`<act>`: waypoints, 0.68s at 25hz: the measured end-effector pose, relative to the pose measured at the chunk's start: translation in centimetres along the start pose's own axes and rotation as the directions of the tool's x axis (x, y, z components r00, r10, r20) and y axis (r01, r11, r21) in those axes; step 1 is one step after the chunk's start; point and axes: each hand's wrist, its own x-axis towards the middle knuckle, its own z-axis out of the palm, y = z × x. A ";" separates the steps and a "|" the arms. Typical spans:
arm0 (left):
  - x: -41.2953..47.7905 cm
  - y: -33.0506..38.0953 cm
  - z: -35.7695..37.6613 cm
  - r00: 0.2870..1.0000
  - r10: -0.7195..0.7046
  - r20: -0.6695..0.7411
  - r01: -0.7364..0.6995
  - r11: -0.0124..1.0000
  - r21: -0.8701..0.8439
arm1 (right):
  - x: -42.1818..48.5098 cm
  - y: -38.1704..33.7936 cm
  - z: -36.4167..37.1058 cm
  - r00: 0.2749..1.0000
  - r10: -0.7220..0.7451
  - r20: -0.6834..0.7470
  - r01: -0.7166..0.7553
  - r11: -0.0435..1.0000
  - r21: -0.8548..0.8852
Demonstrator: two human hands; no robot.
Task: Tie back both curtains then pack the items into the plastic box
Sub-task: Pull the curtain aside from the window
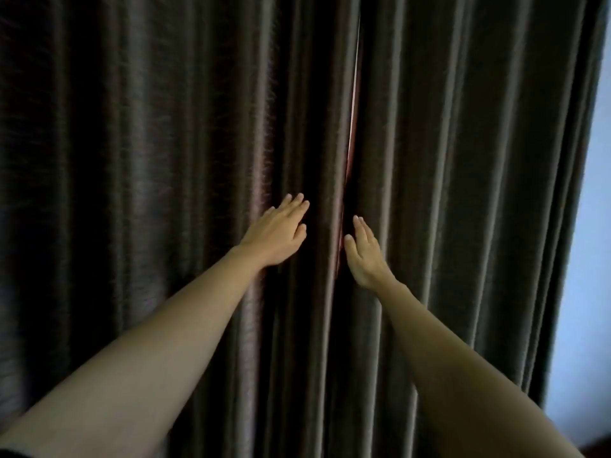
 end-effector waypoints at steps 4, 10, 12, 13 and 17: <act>4.3 0.1 5.6 0.995 -0.095 0.037 0.093 0.994 0.050 | 7.6 1.6 -1.8 0.997 -0.079 -0.009 0.079 0.988 0.134; 7.2 1.3 12.5 0.943 -0.334 -0.013 0.333 0.942 -0.043 | 16.6 1.5 -1.1 0.960 -0.280 0.018 0.266 0.929 0.258; 7.4 1.6 13.7 0.900 -0.409 -0.150 0.408 0.912 -0.040 | 18.3 1.2 0.1 0.936 -0.349 0.037 0.326 0.905 0.274; 7.4 1.4 13.9 0.865 -0.406 -0.296 0.427 0.904 0.009 | 19.1 1.1 0.9 0.918 -0.395 0.039 0.372 0.890 0.265; 5.7 -3.0 12.8 0.840 -0.150 -0.522 0.454 0.721 0.523 | 21.4 -1.4 4.0 0.866 -0.499 -0.028 0.494 0.846 0.199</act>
